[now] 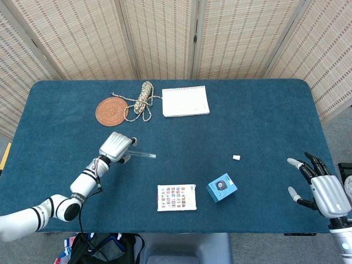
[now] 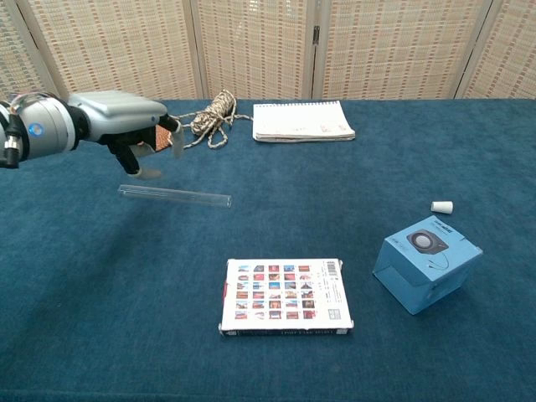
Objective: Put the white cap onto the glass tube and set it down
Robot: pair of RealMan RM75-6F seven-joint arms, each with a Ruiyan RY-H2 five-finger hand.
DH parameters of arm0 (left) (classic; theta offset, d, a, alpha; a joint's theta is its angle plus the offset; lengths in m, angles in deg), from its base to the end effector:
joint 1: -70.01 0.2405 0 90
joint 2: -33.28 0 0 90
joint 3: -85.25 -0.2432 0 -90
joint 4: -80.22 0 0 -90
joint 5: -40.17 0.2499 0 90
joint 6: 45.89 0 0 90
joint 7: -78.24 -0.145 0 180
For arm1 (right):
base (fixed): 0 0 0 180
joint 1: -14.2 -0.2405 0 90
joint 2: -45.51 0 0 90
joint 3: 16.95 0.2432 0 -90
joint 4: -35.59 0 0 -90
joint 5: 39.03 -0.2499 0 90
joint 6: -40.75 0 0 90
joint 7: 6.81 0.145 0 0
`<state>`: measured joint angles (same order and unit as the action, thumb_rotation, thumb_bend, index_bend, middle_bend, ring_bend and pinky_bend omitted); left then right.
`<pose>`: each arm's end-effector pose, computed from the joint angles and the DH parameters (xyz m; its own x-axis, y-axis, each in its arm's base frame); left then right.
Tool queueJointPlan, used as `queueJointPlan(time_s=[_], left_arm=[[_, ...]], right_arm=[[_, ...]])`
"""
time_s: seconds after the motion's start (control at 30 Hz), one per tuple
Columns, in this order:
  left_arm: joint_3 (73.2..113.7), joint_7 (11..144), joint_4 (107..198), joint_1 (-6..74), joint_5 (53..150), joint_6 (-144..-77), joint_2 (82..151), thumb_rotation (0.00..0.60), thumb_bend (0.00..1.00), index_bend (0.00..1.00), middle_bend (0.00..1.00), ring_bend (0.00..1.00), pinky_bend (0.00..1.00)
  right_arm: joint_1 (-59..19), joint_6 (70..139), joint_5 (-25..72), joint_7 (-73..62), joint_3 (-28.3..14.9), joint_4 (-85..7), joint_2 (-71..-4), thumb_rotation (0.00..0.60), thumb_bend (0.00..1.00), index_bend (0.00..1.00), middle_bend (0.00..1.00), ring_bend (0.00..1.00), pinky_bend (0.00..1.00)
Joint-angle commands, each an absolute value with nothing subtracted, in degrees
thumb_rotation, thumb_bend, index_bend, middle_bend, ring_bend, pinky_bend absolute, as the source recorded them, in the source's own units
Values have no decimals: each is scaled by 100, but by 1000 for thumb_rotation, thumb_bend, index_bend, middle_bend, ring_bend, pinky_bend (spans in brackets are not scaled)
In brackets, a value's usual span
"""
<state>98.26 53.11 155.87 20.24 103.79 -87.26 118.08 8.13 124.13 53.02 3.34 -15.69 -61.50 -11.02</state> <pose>-0.1365 0.4083 -0.0334 0.6836 0.1995 0.7020 0.6956 -0.4691 -0.5441 -0.2973 -0.1822 0.1362 0.2905 -0.0685 0.9544 -0.9518 -0.1227 0.2809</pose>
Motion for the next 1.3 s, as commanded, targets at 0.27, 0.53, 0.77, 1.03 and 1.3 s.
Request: queueJointPlan(time_s=[0.27,0.53,0.77,1.03,1.3], left_arm=[[9723,4884,14710,1566,9555,-8541,12530,600,278,425,942,908,1000],[9655,4766,14554,1379,9060,-8400,12682,600,277,442,944,911,1000],[9541,4655,14386,1235,8790,-8341,12825,600,278,443,944,911,1000],[9460,4576,14214,1108,8525,-8333,12953,600,277,445,946,912,1000],[9383,4522,14151,1027,8346,-8329,12992,600,277,454,947,912,1000]], right_arm=[[729,12277,5200,472,-1539,-5995,-1161,600,330,163,246,42,68],[685,12210,5162,496,-1533,-5950,-1187,600,331,163,246,42,68],[684,12212,5136,510,-1534,-5929,-1197,600,330,163,247,42,68],[691,12225,5124,540,-1539,-5901,-1200,600,331,163,248,42,68],[706,12226,5093,583,-1548,-5857,-1208,600,330,163,249,42,68]])
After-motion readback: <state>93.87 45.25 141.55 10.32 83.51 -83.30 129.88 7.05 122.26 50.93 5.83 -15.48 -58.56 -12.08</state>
